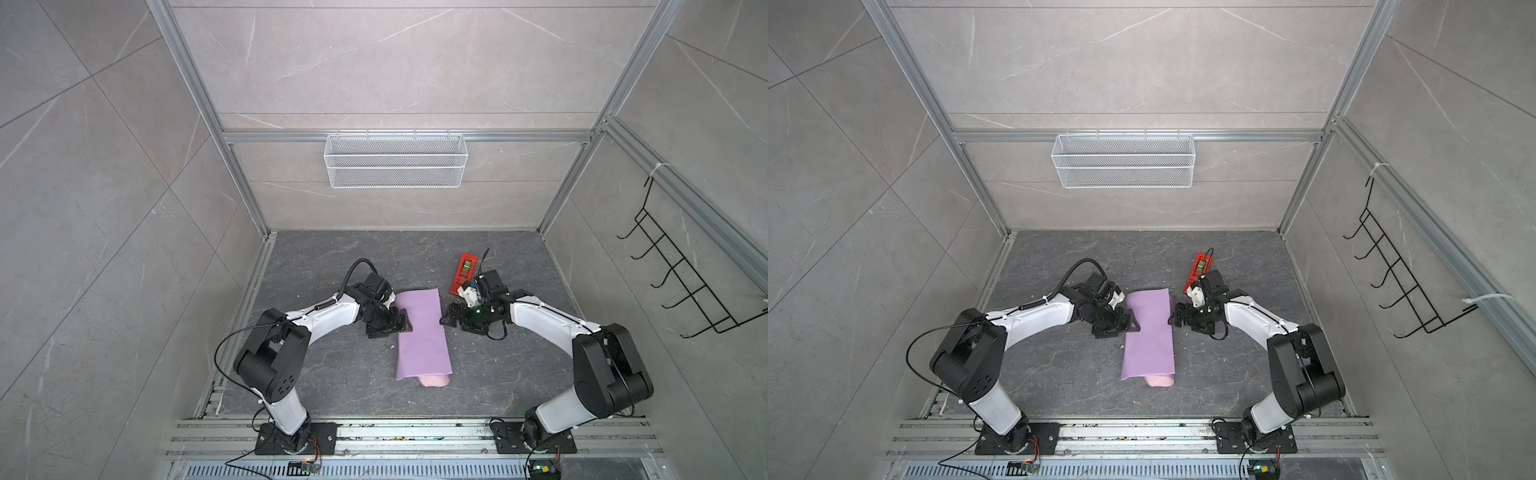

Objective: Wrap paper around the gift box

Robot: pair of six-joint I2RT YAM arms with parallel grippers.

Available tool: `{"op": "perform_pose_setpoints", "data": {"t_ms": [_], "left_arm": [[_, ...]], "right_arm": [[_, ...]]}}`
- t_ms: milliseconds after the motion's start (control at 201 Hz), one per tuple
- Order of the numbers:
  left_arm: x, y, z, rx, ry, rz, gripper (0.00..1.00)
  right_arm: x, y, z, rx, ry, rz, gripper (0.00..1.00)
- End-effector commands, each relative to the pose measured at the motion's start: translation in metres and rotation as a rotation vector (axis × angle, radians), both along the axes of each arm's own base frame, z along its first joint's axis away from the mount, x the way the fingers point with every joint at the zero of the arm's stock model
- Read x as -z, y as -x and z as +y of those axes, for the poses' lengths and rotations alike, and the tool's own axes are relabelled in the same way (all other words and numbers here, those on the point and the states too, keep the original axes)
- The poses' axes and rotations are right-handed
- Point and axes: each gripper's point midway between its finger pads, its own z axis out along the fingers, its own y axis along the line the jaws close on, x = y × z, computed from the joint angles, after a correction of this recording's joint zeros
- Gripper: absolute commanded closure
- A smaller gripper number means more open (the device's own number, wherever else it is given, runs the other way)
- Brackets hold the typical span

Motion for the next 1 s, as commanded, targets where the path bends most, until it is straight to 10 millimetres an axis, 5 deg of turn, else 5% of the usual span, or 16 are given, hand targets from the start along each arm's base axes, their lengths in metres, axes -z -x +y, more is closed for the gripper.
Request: {"op": "perform_pose_setpoints", "data": {"t_ms": [0,209,423,682,990], "left_arm": [[0.022,0.017,0.017,0.023,-0.087,0.058,0.14],[0.024,0.018,0.019,0.034,-0.099,0.057,0.15],[0.025,0.016,0.018,0.038,-0.1,0.056,0.16],[0.024,0.014,0.017,0.036,-0.103,0.053,0.17],[0.025,0.013,0.016,0.037,-0.102,0.055,0.17]], "right_arm": [[-0.018,-0.001,-0.004,-0.021,0.042,-0.045,0.08],[-0.058,-0.029,-0.024,0.044,0.095,-0.188,0.06],[-0.083,-0.074,-0.05,0.203,-0.061,-0.237,0.06],[-0.082,-0.124,-0.064,0.323,-0.216,-0.228,0.14],[-0.05,-0.158,-0.068,0.363,-0.245,-0.161,0.42]]}}
